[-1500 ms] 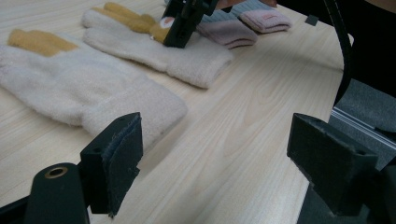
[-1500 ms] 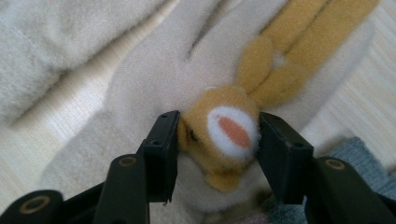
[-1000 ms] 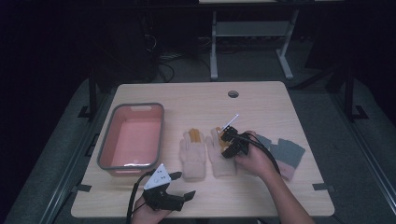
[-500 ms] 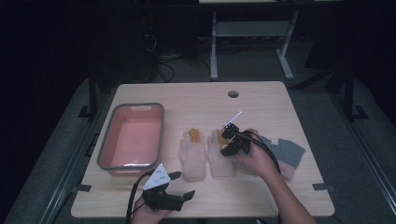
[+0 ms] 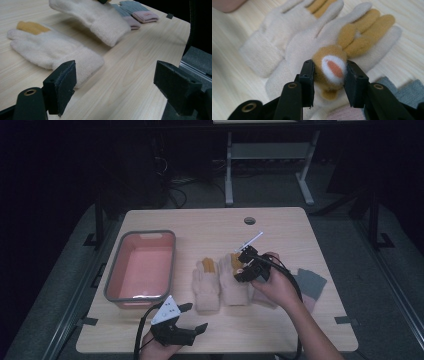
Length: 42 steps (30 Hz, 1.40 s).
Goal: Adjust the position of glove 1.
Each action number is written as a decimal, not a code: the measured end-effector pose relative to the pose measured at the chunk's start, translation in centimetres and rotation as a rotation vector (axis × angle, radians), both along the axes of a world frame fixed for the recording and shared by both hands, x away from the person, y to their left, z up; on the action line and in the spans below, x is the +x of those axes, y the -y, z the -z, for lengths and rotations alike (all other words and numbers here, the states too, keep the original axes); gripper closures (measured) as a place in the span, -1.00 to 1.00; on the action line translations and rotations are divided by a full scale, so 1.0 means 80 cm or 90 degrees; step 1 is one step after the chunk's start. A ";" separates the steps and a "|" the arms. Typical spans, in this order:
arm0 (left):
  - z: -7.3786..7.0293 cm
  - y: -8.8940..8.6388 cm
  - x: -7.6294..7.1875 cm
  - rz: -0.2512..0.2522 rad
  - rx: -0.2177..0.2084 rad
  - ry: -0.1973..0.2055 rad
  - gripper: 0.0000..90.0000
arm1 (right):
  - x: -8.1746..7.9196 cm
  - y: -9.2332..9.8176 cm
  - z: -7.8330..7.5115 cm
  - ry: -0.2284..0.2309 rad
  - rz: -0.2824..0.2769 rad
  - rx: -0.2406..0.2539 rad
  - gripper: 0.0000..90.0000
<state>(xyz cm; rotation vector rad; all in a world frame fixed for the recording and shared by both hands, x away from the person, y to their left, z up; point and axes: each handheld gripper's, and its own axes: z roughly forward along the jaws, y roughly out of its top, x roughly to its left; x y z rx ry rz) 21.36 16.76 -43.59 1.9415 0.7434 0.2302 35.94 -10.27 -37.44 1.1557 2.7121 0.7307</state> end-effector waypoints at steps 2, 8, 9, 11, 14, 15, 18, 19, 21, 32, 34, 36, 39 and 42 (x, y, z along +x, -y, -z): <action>0.000 0.000 0.000 -0.002 -0.003 0.001 -0.59 | -0.001 -0.001 -0.002 0.003 -0.001 0.001 0.39; -0.001 -0.002 0.000 -0.004 0.004 -0.003 -0.59 | -0.002 -0.016 -0.014 0.011 -0.014 0.009 0.39; -0.001 -0.002 -0.001 -0.005 0.003 -0.002 -0.59 | -0.002 -0.019 -0.015 0.014 -0.017 0.012 0.39; -0.001 -0.002 -0.001 -0.006 0.003 -0.002 -0.59 | -0.002 -0.026 -0.017 0.011 -0.023 0.017 0.39; -0.002 -0.004 -0.001 -0.007 0.003 -0.002 -0.59 | -0.001 -0.036 -0.018 0.012 -0.031 0.019 0.39; -0.002 -0.004 -0.001 -0.008 0.003 -0.002 -0.59 | 0.000 -0.040 -0.018 0.011 -0.034 0.022 0.39; -0.003 -0.005 -0.001 -0.010 0.002 -0.002 -0.59 | 0.001 -0.050 -0.018 0.007 -0.038 0.023 0.39; -0.002 -0.005 -0.001 -0.011 0.000 -0.001 -0.59 | 0.001 -0.054 -0.017 0.007 -0.042 0.022 0.39; -0.002 -0.005 -0.001 -0.011 -0.001 -0.001 -0.59 | 0.002 -0.061 -0.016 0.005 -0.043 0.020 0.39; -0.004 -0.007 0.000 -0.013 0.007 0.003 -0.59 | 0.004 -0.084 -0.010 -0.003 -0.055 0.017 0.39; -0.004 -0.008 0.000 -0.012 0.011 0.004 -0.59 | 0.004 -0.087 -0.009 -0.002 -0.055 0.017 0.39; -0.004 -0.007 -0.001 -0.015 0.006 0.003 -0.59 | 0.004 -0.090 -0.007 -0.007 -0.056 0.017 0.39; -0.004 -0.008 0.000 -0.015 0.007 0.003 -0.59 | 0.004 -0.095 -0.004 -0.009 -0.058 0.016 0.39; -0.004 -0.008 0.000 -0.015 0.009 0.000 -0.59 | 0.004 -0.098 -0.001 -0.015 -0.059 0.015 0.39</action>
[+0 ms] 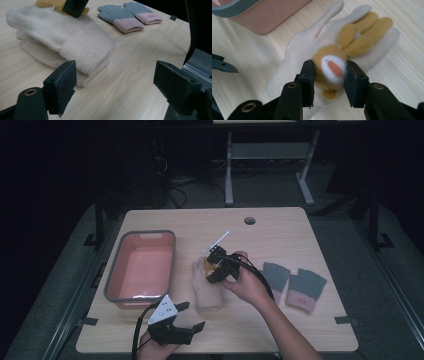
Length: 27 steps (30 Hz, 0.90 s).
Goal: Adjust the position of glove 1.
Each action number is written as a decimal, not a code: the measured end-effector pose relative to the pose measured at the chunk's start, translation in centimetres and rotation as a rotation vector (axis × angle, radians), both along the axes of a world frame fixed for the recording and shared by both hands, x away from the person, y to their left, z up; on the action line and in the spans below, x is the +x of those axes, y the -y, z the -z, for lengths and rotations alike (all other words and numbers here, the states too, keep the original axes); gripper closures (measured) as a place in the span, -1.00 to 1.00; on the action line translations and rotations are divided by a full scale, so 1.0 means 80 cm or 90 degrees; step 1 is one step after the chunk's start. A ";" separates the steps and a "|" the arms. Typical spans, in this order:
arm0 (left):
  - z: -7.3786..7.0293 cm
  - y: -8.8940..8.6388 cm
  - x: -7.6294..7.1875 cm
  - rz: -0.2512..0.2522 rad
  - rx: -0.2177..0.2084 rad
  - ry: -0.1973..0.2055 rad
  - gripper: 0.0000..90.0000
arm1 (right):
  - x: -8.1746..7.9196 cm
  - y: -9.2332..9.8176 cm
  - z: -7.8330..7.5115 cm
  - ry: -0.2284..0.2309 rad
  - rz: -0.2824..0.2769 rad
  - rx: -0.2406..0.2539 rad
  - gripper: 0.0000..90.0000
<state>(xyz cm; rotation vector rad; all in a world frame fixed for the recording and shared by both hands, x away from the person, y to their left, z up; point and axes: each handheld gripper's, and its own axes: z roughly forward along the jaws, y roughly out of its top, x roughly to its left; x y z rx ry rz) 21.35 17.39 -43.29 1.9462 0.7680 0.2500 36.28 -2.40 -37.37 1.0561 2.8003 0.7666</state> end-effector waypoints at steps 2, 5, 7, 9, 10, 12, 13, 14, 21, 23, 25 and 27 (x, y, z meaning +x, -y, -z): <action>0.000 0.001 0.000 -0.002 -0.003 -0.001 -0.59 | 0.001 -0.002 0.004 -0.002 0.002 0.000 0.39; 0.001 0.001 0.001 -0.002 -0.003 -0.004 -0.59 | 0.002 -0.003 0.010 -0.008 0.003 -0.002 0.39; 0.002 0.002 0.001 -0.004 -0.002 -0.004 -0.59 | 0.003 -0.003 0.017 -0.013 0.006 0.001 0.38; 0.002 0.002 0.002 -0.003 0.000 -0.004 -0.59 | 0.004 -0.004 0.023 -0.019 0.007 -0.002 0.37; 0.002 0.002 0.002 -0.004 0.000 -0.006 -0.59 | 0.004 -0.004 0.026 -0.021 0.006 -0.003 0.36; 0.003 0.003 0.003 -0.003 0.001 -0.006 -0.58 | 0.004 -0.004 0.031 -0.022 0.010 -0.004 0.35; 0.003 0.003 0.004 -0.004 0.001 -0.007 -0.58 | 0.004 -0.004 0.034 -0.025 0.012 -0.002 0.35; 0.004 0.003 0.004 -0.005 0.000 -0.008 -0.58 | 0.004 -0.003 0.037 -0.027 0.013 -0.002 0.34; 0.006 0.003 0.007 -0.007 0.004 -0.019 -0.58 | 0.004 0.001 0.052 -0.036 0.021 0.000 0.32; 0.007 0.003 0.008 -0.007 0.007 -0.020 -0.58 | 0.004 0.002 0.056 -0.037 0.023 0.004 0.31; 0.007 0.004 0.009 -0.010 0.005 -0.022 -0.58 | 0.004 0.003 0.059 -0.040 0.026 0.012 0.29; 0.008 0.004 0.011 -0.013 0.006 -0.028 -0.58 | 0.003 0.006 0.061 -0.041 0.031 0.021 0.26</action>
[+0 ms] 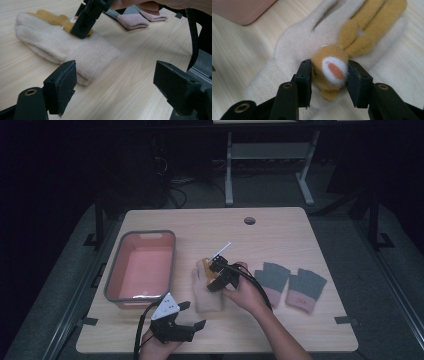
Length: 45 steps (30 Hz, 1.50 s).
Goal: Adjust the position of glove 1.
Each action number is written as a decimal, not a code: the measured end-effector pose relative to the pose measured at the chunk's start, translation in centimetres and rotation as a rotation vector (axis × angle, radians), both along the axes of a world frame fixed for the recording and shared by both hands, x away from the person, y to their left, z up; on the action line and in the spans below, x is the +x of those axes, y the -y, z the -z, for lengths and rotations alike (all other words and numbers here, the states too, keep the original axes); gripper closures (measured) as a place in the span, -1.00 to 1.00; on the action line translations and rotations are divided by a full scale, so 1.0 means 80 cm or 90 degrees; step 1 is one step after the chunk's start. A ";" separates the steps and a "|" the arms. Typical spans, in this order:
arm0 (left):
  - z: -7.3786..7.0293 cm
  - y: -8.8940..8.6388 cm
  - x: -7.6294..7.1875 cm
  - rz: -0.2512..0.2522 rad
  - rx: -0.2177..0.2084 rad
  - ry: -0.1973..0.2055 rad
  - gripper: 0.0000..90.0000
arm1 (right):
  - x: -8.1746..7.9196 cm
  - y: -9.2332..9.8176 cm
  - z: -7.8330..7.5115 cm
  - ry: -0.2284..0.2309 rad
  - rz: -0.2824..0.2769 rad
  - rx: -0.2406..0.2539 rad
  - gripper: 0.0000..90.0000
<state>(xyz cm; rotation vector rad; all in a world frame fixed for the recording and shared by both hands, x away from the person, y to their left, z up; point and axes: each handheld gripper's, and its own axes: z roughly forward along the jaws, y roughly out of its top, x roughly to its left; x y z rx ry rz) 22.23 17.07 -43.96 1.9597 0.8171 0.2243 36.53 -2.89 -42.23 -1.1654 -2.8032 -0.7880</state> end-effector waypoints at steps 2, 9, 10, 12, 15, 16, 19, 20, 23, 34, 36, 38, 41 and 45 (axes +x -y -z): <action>0.002 0.002 0.001 -0.002 -0.003 -0.007 -0.58 | 0.000 0.002 0.001 -0.001 0.000 0.006 0.23; 0.002 0.010 0.009 -0.011 0.006 -0.019 -0.58 | 0.001 0.007 0.001 -0.009 -0.002 0.026 0.09; 0.001 0.011 0.011 -0.020 0.004 -0.027 -0.58 | 0.001 0.008 0.001 -0.008 -0.003 0.029 0.07; -0.001 0.012 0.014 -0.033 0.007 -0.031 -0.58 | 0.001 0.010 -0.003 -0.004 -0.005 0.036 0.03; -0.003 0.014 0.019 -0.044 0.009 -0.038 -0.57 | 0.002 0.016 -0.006 -0.002 -0.004 0.053 -0.01; -0.003 0.015 0.022 -0.049 0.015 -0.040 -0.57 | 0.003 0.018 -0.009 -0.003 0.002 0.060 -0.03; -0.003 0.020 0.029 -0.060 0.026 -0.044 -0.55 | 0.008 0.025 -0.014 -0.001 0.017 0.066 -0.06; -0.003 0.022 0.030 -0.067 0.025 -0.050 -0.55 | 0.010 0.028 -0.015 -0.001 0.021 0.069 -0.07; -0.003 0.030 0.038 -0.075 0.040 -0.061 -0.53 | 0.016 0.034 -0.018 -0.006 0.036 0.086 -0.08; 0.000 0.038 0.057 -0.128 0.066 -0.083 -0.49 | 0.038 0.039 -0.022 -0.012 0.085 0.093 -0.13; 0.002 0.038 0.059 -0.134 0.066 -0.093 -0.49 | 0.041 0.038 -0.018 -0.019 0.089 0.099 -0.13; 0.005 0.039 0.061 -0.140 0.065 -0.104 -0.49 | 0.044 0.035 -0.014 -0.028 0.096 0.092 -0.12; 0.009 0.039 0.064 -0.144 0.064 -0.124 -0.47 | 0.047 0.033 -0.007 -0.037 0.103 0.089 -0.11; 0.016 0.038 0.069 -0.147 0.060 -0.146 -0.41 | 0.052 0.031 0.001 -0.055 0.112 0.089 -0.11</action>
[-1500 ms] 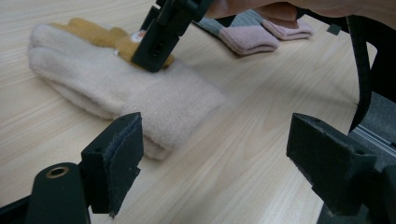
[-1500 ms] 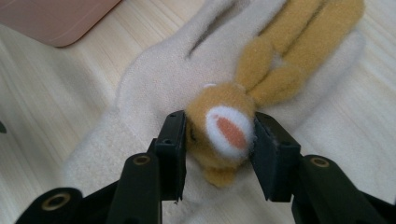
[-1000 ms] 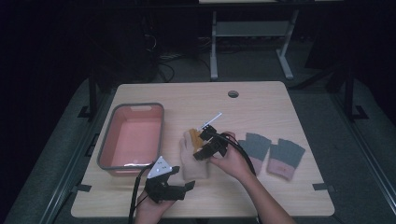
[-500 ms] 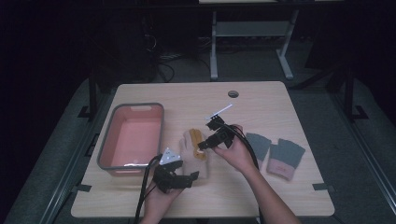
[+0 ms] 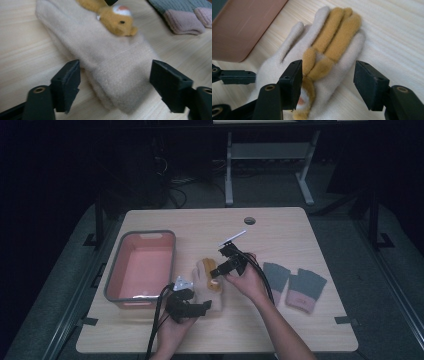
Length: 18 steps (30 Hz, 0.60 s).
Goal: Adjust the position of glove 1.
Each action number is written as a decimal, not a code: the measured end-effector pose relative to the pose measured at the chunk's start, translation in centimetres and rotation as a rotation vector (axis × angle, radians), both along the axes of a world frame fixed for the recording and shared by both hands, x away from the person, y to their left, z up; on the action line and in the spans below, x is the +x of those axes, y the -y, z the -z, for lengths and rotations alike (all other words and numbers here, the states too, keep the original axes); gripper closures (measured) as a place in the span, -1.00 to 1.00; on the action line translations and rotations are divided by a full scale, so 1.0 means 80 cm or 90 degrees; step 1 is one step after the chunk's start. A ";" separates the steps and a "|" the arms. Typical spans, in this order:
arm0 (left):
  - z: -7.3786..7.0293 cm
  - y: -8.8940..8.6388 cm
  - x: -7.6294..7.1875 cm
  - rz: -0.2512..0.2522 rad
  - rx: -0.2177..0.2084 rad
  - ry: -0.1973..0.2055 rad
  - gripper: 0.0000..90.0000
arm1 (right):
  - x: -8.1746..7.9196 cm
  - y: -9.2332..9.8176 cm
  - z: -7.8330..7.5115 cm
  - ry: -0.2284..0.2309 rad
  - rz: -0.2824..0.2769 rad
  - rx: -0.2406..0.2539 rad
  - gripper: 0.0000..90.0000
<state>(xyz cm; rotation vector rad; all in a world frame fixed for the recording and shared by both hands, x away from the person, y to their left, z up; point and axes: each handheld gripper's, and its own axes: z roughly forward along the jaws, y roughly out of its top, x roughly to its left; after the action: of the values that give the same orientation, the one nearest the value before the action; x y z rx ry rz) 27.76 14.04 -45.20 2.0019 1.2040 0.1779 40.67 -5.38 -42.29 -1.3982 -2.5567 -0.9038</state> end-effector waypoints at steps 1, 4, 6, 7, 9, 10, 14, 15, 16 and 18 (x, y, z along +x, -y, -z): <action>0.002 0.000 0.001 -0.002 0.000 -0.007 -0.40 | 0.001 -0.001 0.001 -0.002 0.002 0.000 -0.11; 0.007 -0.001 0.004 -0.003 -0.007 -0.030 -0.40 | 0.002 -0.002 0.005 -0.011 0.008 0.004 -0.10; 0.011 -0.001 0.006 -0.002 -0.011 -0.044 -0.40 | 0.003 -0.003 0.009 -0.019 0.012 0.005 -0.10; 0.012 -0.002 0.007 0.001 -0.010 -0.047 -0.40 | 0.004 -0.003 0.011 -0.025 0.017 0.009 -0.10; 0.012 -0.002 0.008 0.004 -0.008 -0.046 -0.40 | 0.006 -0.002 0.015 -0.032 0.022 0.017 -0.09; 0.012 -0.002 0.008 0.004 -0.009 -0.047 -0.39 | 0.005 -0.002 0.016 -0.037 0.027 0.019 -0.08; 0.012 -0.001 0.008 0.016 -0.013 -0.050 -0.27 | 0.005 0.000 0.021 -0.048 0.035 0.030 -0.08; 0.011 0.000 0.009 0.018 -0.011 -0.052 -0.26 | 0.005 0.001 0.023 -0.055 0.037 0.036 -0.08; 0.011 0.000 0.009 0.019 -0.009 -0.053 -0.25 | 0.006 0.003 0.026 -0.063 0.039 0.044 -0.08; 0.011 0.000 0.010 0.025 -0.010 -0.056 -0.20 | 0.006 0.006 0.031 -0.086 0.045 0.063 -0.08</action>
<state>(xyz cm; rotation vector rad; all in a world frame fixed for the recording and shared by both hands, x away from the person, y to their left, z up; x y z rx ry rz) 28.57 14.06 -46.08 2.0365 1.2164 0.0604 41.18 -5.87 -44.80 -1.4759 -2.3458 -0.9008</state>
